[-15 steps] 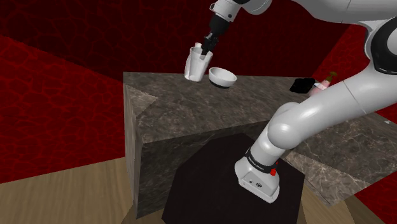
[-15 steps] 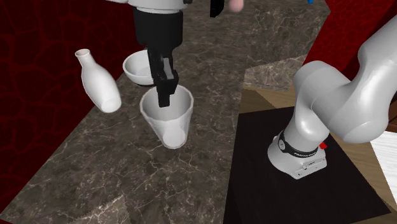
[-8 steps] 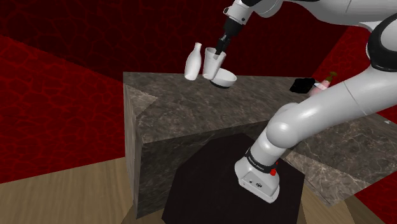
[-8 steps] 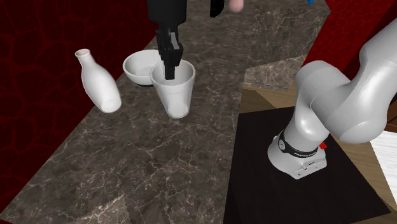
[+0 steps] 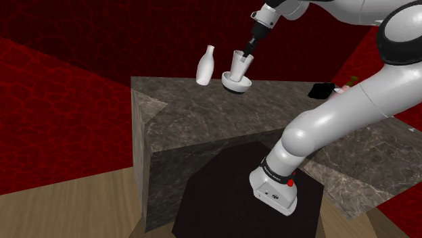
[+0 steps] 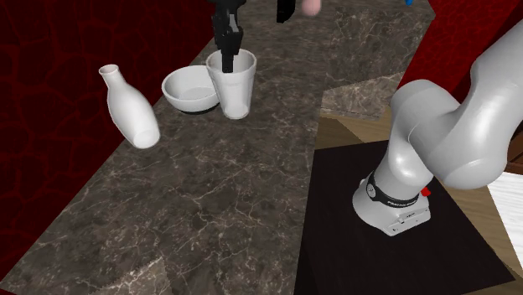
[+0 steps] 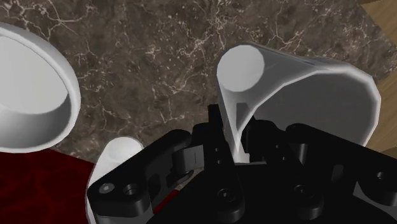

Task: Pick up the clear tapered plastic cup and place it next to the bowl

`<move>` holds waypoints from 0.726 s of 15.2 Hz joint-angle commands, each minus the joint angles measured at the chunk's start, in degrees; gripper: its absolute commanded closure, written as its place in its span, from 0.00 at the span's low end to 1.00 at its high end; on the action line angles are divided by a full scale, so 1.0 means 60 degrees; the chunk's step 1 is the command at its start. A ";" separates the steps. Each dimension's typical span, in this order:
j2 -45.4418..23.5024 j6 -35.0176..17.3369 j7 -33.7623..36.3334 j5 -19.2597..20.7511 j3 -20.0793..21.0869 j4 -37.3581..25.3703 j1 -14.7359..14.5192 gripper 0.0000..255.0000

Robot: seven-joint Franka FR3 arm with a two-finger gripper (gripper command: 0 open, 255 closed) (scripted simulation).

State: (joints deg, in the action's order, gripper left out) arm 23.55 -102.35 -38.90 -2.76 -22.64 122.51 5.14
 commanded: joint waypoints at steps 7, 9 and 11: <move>-0.1355 0.0483 -0.2103 -0.0129 -0.1597 -0.1518 0.0384 1.00; -0.1846 0.0625 -0.2677 -0.0299 -0.2018 -0.2019 0.0469 1.00; -0.2406 0.0792 -0.3279 -0.0542 -0.2434 -0.2571 0.0581 1.00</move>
State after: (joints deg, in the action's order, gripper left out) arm 10.64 -97.84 -56.60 -5.39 -35.97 108.36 8.27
